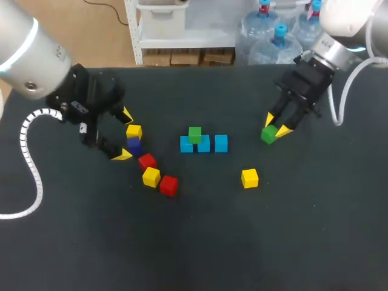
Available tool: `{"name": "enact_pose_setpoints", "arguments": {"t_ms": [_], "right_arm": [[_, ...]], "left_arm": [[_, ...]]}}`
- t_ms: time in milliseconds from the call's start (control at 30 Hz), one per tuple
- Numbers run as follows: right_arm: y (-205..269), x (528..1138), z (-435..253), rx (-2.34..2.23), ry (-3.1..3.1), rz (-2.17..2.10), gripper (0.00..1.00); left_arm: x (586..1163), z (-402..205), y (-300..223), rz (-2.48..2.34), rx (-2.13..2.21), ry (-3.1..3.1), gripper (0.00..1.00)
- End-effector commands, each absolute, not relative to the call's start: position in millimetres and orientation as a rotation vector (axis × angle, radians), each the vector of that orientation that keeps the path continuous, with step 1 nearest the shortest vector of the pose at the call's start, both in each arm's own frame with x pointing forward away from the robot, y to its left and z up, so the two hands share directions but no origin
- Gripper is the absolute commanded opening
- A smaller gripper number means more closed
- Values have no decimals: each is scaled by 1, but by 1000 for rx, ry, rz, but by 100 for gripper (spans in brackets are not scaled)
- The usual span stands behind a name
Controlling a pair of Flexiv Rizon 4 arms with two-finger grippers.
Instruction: Place the blue cubes, place green cubes on the blue cubes, place the yellow cubes on the green cubes, then place the red cubes on the yellow cubes, and place purple cube on the red cubes.
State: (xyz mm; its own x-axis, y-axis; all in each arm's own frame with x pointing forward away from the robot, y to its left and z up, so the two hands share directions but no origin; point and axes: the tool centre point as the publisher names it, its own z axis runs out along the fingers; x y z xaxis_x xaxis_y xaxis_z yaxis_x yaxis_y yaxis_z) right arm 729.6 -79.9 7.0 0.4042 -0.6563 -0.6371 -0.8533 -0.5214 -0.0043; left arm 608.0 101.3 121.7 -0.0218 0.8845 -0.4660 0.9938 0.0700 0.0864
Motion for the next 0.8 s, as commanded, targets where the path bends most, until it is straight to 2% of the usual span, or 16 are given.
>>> {"name": "enact_pose_setpoints", "arguments": {"t_ms": [33,800], "right_arm": [[-72,710,16,-2286,1380,729,0],[-8,714,41,-2070,1641,492,0]], "left_arm": [[608,121,103,-376,1865,1951,100],[608,121,103,-376,1865,1951,100]]}}
